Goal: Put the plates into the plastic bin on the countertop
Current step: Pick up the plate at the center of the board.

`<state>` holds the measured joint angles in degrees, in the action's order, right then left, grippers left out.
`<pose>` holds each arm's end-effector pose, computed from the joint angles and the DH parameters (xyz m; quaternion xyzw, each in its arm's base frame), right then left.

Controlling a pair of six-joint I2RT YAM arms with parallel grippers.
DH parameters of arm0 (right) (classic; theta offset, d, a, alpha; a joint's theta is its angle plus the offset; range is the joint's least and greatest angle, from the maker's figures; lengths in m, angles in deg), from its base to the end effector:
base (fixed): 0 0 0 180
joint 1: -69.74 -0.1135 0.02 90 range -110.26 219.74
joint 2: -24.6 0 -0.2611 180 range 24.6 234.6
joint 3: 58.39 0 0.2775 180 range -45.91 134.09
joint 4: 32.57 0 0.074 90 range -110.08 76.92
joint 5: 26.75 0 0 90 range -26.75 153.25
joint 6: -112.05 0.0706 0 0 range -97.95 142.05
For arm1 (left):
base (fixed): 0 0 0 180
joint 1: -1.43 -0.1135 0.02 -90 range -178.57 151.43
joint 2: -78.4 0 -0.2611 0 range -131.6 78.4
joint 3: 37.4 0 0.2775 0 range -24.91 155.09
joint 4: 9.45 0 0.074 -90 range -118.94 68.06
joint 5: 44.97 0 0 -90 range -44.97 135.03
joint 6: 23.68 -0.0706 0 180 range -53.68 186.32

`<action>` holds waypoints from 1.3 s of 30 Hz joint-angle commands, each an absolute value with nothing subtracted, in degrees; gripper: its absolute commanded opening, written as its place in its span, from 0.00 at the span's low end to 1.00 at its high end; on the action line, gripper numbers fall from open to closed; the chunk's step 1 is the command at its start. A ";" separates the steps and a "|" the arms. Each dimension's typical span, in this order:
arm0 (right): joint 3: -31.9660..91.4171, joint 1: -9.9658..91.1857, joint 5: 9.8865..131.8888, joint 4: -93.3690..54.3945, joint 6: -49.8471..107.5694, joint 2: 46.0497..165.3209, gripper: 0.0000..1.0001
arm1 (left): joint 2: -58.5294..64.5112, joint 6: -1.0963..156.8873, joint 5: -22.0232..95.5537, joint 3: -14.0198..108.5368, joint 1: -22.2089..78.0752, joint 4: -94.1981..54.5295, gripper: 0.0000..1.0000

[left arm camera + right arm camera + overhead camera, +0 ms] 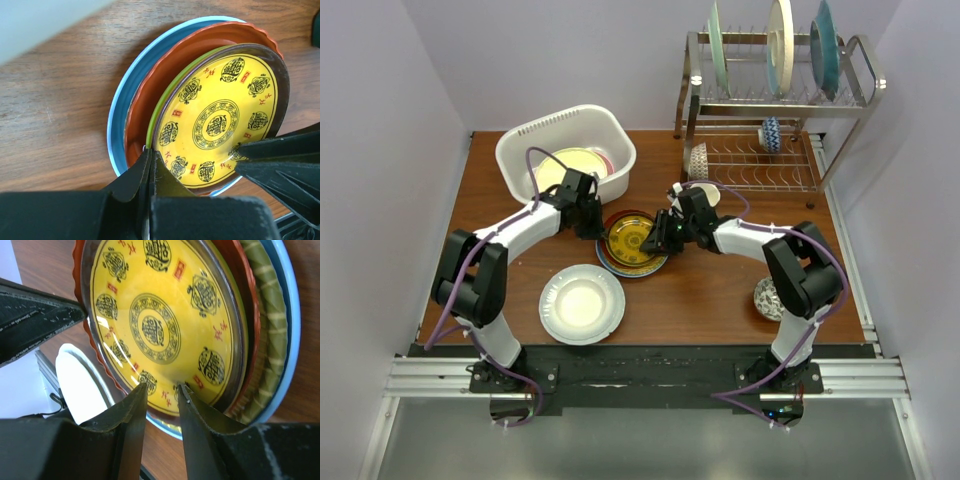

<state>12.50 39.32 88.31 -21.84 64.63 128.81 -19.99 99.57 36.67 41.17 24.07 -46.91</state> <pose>0.3428 0.2360 0.1183 0.0110 0.9027 0.3872 0.1875 0.3624 -0.1623 0.1567 -0.0680 0.9548 -0.1934 0.2154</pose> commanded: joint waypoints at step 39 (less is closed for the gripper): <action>24.14 39.50 68.43 2.07 49.65 123.83 0.10 | -23.03 98.13 35.62 41.45 25.60 -45.14 0.00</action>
